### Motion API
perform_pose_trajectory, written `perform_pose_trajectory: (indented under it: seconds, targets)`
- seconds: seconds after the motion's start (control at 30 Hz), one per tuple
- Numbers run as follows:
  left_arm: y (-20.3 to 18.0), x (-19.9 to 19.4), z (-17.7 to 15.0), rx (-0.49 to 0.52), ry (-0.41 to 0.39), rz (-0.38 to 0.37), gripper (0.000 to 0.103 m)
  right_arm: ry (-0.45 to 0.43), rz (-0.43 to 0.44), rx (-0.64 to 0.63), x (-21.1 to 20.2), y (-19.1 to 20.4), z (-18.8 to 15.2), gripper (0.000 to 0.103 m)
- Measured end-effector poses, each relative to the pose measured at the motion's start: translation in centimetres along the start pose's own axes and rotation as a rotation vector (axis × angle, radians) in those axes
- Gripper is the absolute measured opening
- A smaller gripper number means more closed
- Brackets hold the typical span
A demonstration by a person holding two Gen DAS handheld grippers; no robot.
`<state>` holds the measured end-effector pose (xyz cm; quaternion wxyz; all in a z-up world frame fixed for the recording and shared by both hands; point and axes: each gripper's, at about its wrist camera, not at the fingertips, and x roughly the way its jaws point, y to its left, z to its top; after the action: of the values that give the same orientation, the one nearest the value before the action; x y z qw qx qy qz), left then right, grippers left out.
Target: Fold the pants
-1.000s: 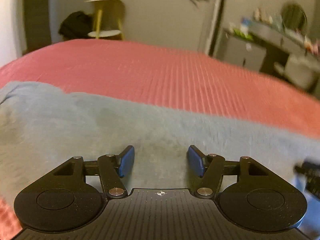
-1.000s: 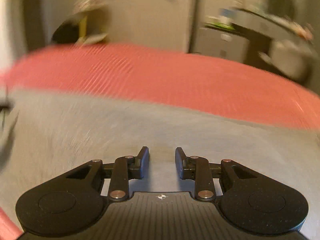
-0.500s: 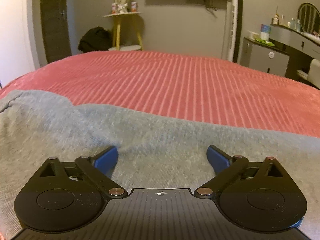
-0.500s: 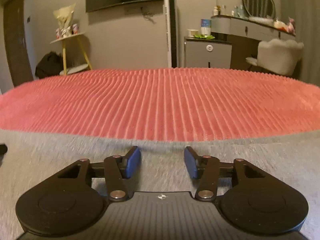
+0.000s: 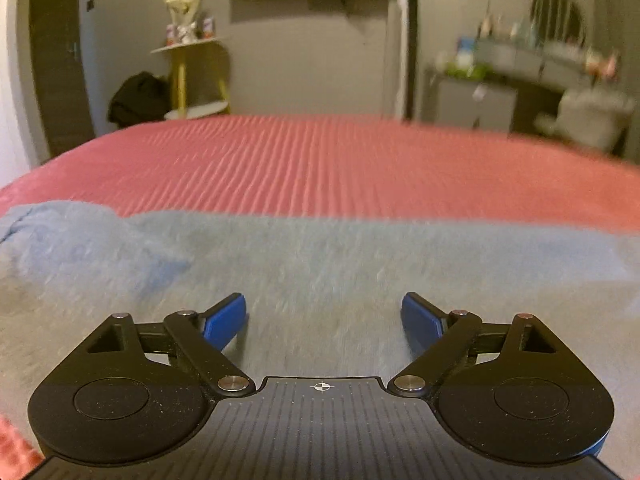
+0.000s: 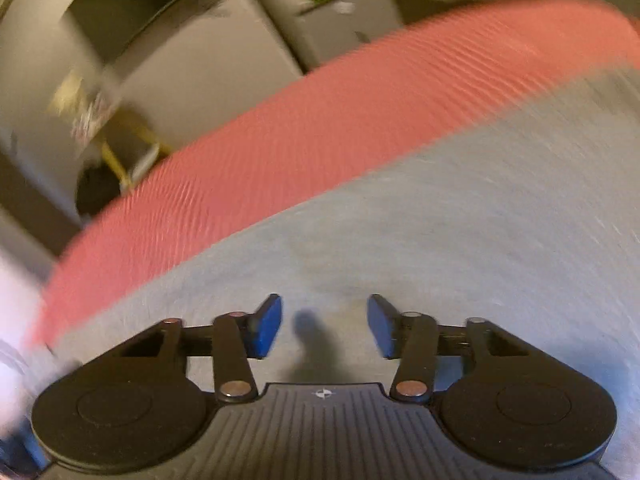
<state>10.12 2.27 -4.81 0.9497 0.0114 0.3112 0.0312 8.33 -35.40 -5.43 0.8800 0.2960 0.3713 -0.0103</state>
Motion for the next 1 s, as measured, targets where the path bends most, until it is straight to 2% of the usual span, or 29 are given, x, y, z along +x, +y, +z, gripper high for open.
perform_pose_trajectory:
  seconds: [0.03, 0.1, 0.17, 0.23, 0.3, 0.4, 0.47, 0.5, 0.6, 0.67, 0.77, 0.83, 0.93, 1.0]
  targets:
    - [0.0, 0.2, -0.3, 0.008, 0.023, 0.049, 0.091, -0.007, 0.025, 0.099, -0.6, -2.1, 0.5, 0.032]
    - [0.8, -0.3, -0.4, -0.037, 0.035, 0.075, 0.091, -0.041, 0.026, 0.227, -1.9, -5.4, 1.1, 0.032]
    - [1.6, -0.9, -0.4, -0.094, 0.048, 0.084, 0.09, -0.112, -0.116, 0.246, -4.1, -7.6, 1.3, 0.033]
    - [2.3, -1.8, -0.5, -0.135, 0.05, 0.086, 0.089, -0.194, -0.283, 0.219, -7.2, -9.4, 1.1, 0.041]
    - [2.6, -2.3, -0.7, -0.161, 0.069, 0.071, 0.089, -0.285, -0.345, 0.229, -10.6, -11.8, 0.3, 0.041]
    - [2.2, -2.5, -0.8, -0.179, 0.09, 0.038, 0.089, -0.412, -0.398, 0.347, -15.8, -15.9, -1.5, 0.041]
    - [1.6, -1.9, -0.7, -0.164, 0.103, 0.032, 0.089, -0.436, -0.407, 0.43, -17.8, -18.4, -2.6, 0.036]
    - [1.3, -1.8, -0.8, -0.156, 0.108, 0.032, 0.089, -0.408, -0.405, 0.463, -18.0, -19.7, -3.0, 0.028]
    - [0.7, -2.1, -0.9, -0.136, 0.108, 0.031, 0.089, -0.335, -0.284, 0.568, -17.4, -21.9, -4.0, 0.03]
    - [0.5, -2.5, -1.0, -0.126, 0.105, 0.021, 0.089, -0.347, -0.254, 0.604, -17.0, -22.4, -4.3, 0.032]
    - [0.5, -2.8, -1.2, -0.131, 0.113, 0.024, 0.089, -0.352, -0.239, 0.549, -16.4, -21.7, -3.7, 0.032]
    - [0.7, -2.9, -1.2, -0.147, 0.121, 0.025, 0.089, -0.343, -0.254, 0.515, -15.8, -21.0, -2.5, 0.021]
    - [0.9, -3.0, -1.2, -0.167, 0.123, 0.027, 0.089, -0.358, -0.31, 0.4, -16.3, -18.6, -1.0, 0.018]
    - [0.9, -3.0, -1.3, -0.169, 0.125, 0.033, 0.089, -0.413, -0.291, 0.354, -17.0, -17.6, -0.9, 0.017]
